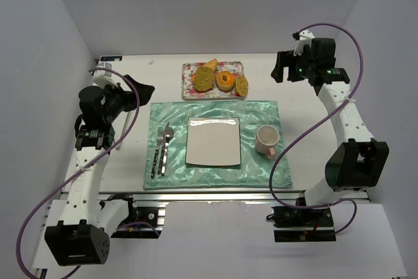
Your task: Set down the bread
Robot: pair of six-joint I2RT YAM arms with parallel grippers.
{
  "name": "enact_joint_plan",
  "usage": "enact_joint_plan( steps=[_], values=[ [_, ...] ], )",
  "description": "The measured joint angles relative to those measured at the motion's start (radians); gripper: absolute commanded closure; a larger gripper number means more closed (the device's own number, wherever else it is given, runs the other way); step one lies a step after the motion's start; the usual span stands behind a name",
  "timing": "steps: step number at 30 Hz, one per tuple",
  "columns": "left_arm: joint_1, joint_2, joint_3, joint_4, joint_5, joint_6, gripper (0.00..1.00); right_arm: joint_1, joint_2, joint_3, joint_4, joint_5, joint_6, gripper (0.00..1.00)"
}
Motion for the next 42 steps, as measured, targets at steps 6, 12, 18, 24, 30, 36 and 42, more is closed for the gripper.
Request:
enact_joint_plan(
  steps=[6,12,18,24,30,36,42],
  values=[
    [0.0,0.003,0.0,-0.047,-0.085,-0.003,0.27,0.001,0.0,0.0,-0.032,-0.148,-0.148,0.11],
    [0.0,0.047,0.0,-0.168,-0.232,0.013,0.73,0.048,0.001,0.0,-0.116,-0.322,-0.352,0.11],
    [0.0,0.158,0.035,-0.299,-0.403,0.069,0.19,0.099,0.002,-0.014,-0.127,-0.475,-0.391,0.84],
    [0.0,0.41,0.128,-0.381,-0.595,0.166,0.14,0.146,0.012,-0.051,-0.079,-0.497,-0.303,0.11],
    [0.0,0.588,0.132,-0.375,-0.707,0.277,0.13,0.167,0.036,-0.052,-0.05,-0.497,-0.256,0.11],
    [0.0,0.717,0.2,-0.375,-0.752,0.357,0.11,0.165,0.037,-0.082,-0.036,-0.497,-0.235,0.11],
    [0.005,0.757,0.237,-0.382,-0.756,0.428,0.09,0.165,0.037,-0.12,-0.021,-0.497,-0.217,0.11]
  ],
)
